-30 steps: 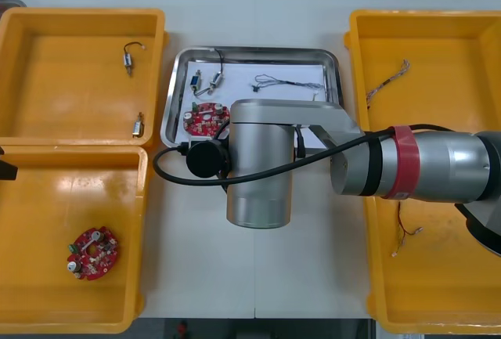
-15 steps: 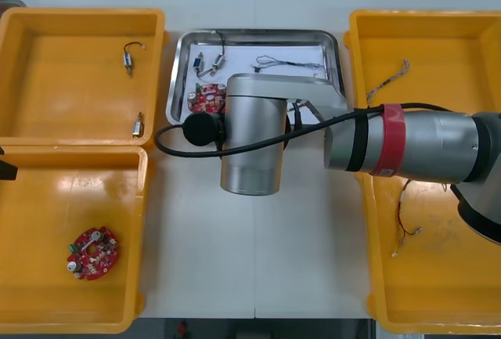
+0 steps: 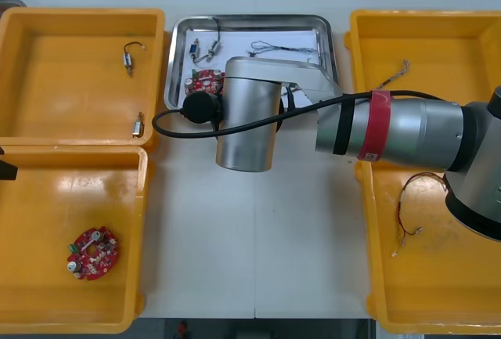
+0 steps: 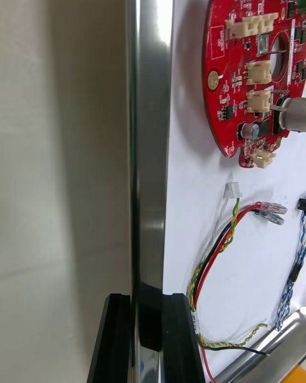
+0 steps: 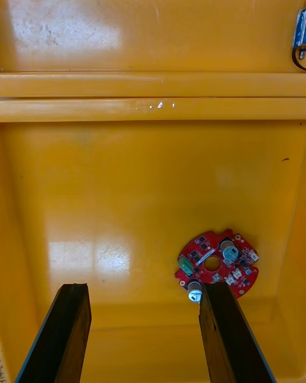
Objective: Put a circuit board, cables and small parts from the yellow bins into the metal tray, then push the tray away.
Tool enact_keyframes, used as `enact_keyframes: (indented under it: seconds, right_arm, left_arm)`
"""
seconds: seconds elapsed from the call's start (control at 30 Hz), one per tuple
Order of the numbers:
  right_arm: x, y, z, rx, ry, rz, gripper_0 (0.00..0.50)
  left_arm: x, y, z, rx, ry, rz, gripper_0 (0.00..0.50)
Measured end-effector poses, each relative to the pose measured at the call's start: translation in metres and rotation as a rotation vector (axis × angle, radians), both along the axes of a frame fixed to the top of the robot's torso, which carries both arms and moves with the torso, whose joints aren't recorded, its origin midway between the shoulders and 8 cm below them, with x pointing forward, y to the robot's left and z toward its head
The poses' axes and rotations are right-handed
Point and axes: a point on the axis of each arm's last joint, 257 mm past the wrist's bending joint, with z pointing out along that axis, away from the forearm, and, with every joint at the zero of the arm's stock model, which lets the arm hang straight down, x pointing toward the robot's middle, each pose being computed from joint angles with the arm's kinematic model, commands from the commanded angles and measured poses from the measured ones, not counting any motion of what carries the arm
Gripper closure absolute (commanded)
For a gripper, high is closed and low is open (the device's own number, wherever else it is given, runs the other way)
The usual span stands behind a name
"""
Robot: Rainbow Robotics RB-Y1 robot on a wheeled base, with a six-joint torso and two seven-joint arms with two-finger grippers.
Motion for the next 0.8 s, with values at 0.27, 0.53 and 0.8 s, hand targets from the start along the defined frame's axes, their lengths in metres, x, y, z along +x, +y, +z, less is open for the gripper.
enact_keyframes:
  seconds: [0.27,0.53,0.8]
  right_arm:
    - [0.019,0.001,0.001,0.027,-0.030,0.006,0.500]
    - [0.036,-0.005,0.004,0.037,-0.056,-0.003,0.500]
    - [0.051,-0.005,0.009,0.060,-0.080,0.004,0.500]
  left_arm:
    - [0.000,0.000,0.000,0.000,0.000,0.000,0.000]
    - [0.000,0.000,0.000,0.000,0.000,0.000,0.000]
    - [0.000,0.000,0.000,0.000,0.000,0.000,0.000]
